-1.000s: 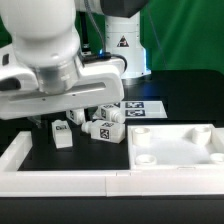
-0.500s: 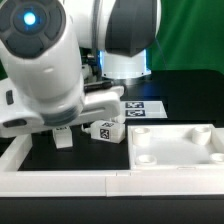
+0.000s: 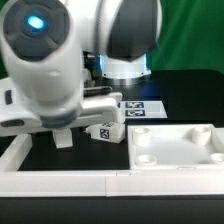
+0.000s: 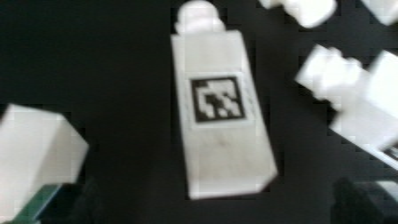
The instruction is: Assemble one leg
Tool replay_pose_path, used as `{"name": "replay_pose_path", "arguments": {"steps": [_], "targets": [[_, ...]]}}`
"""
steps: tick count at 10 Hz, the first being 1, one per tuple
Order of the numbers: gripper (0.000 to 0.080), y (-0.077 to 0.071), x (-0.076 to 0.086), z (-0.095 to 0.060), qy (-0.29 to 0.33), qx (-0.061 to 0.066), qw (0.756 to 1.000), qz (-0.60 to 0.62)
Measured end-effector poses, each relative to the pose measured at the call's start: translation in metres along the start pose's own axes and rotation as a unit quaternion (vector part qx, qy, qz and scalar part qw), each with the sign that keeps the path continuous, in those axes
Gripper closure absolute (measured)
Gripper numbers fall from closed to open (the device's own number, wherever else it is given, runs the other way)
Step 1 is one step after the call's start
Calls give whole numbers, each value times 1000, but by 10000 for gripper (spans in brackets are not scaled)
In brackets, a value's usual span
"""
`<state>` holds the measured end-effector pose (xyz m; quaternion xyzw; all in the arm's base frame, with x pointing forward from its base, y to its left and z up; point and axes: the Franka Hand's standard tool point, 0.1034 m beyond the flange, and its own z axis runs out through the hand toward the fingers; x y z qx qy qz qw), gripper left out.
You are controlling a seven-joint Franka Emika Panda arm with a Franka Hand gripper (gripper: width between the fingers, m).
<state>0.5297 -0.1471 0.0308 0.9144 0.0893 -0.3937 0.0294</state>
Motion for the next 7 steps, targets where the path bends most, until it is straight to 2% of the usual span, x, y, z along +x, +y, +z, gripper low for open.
{"name": "replay_pose_path", "arguments": {"steps": [1, 5, 7], "targets": [[151, -3, 3, 5, -10, -12, 1000, -4], [151, -4, 4, 7, -9, -10, 1000, -8], [151, -2, 2, 10, -15, -14, 1000, -9]]}}
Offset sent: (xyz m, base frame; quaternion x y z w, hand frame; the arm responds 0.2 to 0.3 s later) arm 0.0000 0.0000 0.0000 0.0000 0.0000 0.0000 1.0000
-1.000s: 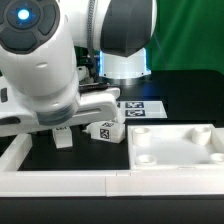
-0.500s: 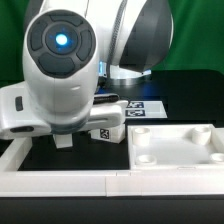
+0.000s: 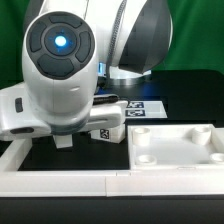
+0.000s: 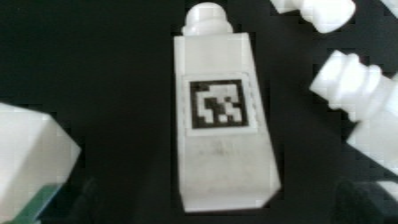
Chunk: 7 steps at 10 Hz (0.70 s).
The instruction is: Assemble one leg
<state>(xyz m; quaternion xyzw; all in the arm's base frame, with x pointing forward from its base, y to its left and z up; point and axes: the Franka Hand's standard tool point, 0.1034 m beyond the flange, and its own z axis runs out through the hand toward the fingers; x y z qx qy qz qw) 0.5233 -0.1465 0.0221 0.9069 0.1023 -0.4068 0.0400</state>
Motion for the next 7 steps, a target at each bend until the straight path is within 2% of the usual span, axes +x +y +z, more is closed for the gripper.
{"name": "replay_pose_path", "arguments": {"steps": [2, 4, 6, 7], "targets": [[151, -6, 2, 5, -4, -7, 1000, -5], [151, -6, 2, 5, -3, -4, 1000, -5], [418, -7, 2, 5, -3, -4, 1000, -6], [418, -7, 3, 5, -3, -4, 1000, -6]]}}
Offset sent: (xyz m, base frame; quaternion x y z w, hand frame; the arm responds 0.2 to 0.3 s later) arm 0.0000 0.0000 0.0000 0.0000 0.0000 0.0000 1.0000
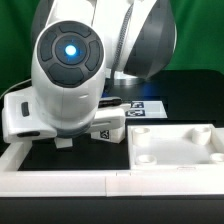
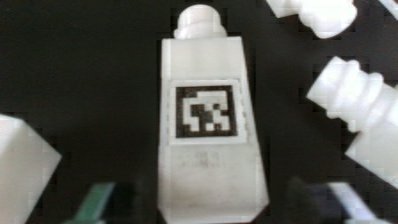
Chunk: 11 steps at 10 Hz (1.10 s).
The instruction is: Assemble one leg
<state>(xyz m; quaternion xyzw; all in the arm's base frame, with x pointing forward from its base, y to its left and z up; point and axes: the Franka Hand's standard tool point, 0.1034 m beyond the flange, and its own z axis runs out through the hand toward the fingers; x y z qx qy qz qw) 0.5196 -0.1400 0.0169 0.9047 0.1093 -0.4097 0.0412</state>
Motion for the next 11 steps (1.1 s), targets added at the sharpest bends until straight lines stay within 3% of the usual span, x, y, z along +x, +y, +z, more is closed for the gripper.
{"name": "replay_pose_path", "arguments": {"steps": [1, 4, 5, 6, 8, 9, 10, 11], "targets": [[524, 0, 0, 0, 0, 0, 1000, 0], [524, -1, 1, -3, 3, -1, 1000, -2], [524, 0, 2, -13, 18, -5, 1000, -6], [524, -5, -6, -30, 18, -5, 1000, -10], [523, -21, -19, -91, 88, -25, 996, -14], [521, -36, -31, -112, 108, -33, 994, -12], [521, -44, -25, -119, 149, -44, 988, 0], [521, -40, -13, -114, 189, -47, 981, -8]]}}
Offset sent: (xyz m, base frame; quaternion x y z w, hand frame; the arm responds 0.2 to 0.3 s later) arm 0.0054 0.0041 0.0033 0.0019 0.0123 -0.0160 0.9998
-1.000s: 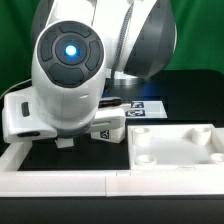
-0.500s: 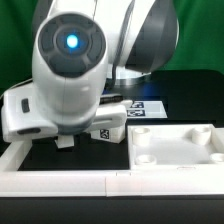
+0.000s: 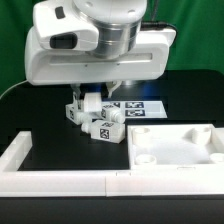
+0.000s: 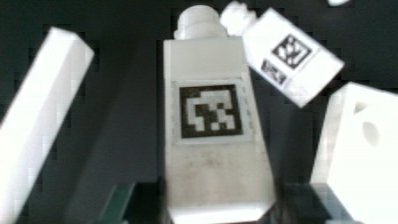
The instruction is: Assemble one leg
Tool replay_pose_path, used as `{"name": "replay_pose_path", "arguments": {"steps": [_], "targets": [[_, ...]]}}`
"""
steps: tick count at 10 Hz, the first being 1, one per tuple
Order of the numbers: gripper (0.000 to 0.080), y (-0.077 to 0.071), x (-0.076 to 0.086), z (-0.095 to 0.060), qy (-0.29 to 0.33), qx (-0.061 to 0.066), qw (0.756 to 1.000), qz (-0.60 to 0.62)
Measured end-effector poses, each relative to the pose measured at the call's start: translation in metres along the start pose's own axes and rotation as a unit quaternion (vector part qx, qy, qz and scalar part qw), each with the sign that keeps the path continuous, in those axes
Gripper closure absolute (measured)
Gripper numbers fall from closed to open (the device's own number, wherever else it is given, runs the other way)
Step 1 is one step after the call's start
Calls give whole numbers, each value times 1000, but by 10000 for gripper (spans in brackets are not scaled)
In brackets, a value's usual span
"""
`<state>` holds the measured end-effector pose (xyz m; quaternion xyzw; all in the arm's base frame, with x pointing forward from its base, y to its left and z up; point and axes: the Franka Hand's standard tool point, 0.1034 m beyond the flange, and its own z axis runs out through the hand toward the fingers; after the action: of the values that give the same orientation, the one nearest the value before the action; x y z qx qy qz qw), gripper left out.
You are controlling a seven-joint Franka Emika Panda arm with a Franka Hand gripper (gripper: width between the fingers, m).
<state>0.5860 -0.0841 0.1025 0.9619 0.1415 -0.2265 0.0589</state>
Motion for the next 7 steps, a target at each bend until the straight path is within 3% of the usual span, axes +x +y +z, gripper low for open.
{"name": "replay_pose_path", "arguments": {"steps": [2, 3, 5, 6, 7], "targets": [[521, 7, 6, -8, 75, -15, 997, 4], [521, 4, 7, -10, 110, -14, 994, 13], [521, -47, 8, -44, 158, 25, 986, 56], [521, -62, 19, -67, 196, 36, 977, 74], [521, -68, 26, -84, 228, 41, 969, 82]]}}
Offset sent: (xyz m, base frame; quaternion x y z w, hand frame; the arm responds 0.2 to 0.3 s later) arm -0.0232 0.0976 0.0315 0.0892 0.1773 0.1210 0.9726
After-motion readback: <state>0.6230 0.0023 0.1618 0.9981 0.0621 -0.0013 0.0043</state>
